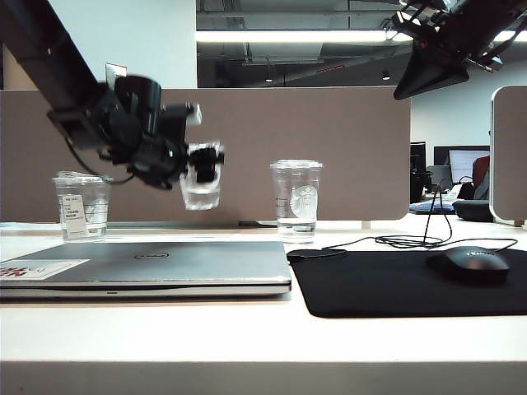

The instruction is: Pick up the coffee cup on the middle and place it on the right side of the laptop.

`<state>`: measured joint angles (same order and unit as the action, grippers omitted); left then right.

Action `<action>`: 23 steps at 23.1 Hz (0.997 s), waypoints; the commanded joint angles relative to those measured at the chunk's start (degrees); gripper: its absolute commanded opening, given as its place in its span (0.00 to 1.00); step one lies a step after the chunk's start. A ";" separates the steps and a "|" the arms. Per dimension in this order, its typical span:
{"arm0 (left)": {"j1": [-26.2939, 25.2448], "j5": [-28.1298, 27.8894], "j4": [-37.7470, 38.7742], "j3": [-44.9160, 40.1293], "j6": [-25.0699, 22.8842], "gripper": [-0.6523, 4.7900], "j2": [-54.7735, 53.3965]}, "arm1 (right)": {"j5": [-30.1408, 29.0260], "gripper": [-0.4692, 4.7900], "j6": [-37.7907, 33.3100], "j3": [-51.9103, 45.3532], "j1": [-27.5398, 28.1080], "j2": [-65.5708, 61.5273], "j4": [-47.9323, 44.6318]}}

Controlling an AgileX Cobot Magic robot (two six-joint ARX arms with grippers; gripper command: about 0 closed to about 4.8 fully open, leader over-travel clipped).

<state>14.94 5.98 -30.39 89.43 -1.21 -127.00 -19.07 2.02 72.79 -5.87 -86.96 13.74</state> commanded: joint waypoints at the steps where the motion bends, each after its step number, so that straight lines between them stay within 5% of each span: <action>1: 0.24 7.52 5.29 0.37 0.61 0.69 4.92 | 0.02 0.08 0.17 0.39 -0.04 0.85 -0.59; 7: 0.66 16.55 9.46 0.31 0.76 0.68 10.14 | 0.02 0.08 0.20 0.39 -0.04 1.99 -0.42; 15: 2.29 39.41 22.69 -0.09 2.14 0.68 17.33 | 0.09 0.08 2.32 0.39 -0.04 5.70 0.50; 19: 6.21 40.87 25.59 -1.09 0.63 0.68 18.23 | 3.65 0.08 4.13 0.37 0.00 8.48 2.14; 23: 12.41 35.65 25.16 -2.99 -4.11 0.68 18.34 | 7.82 0.08 7.37 0.37 -0.02 10.71 4.70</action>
<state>25.65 43.42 -4.01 87.00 -3.05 -109.10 -12.78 8.08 72.82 -5.87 -77.10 17.91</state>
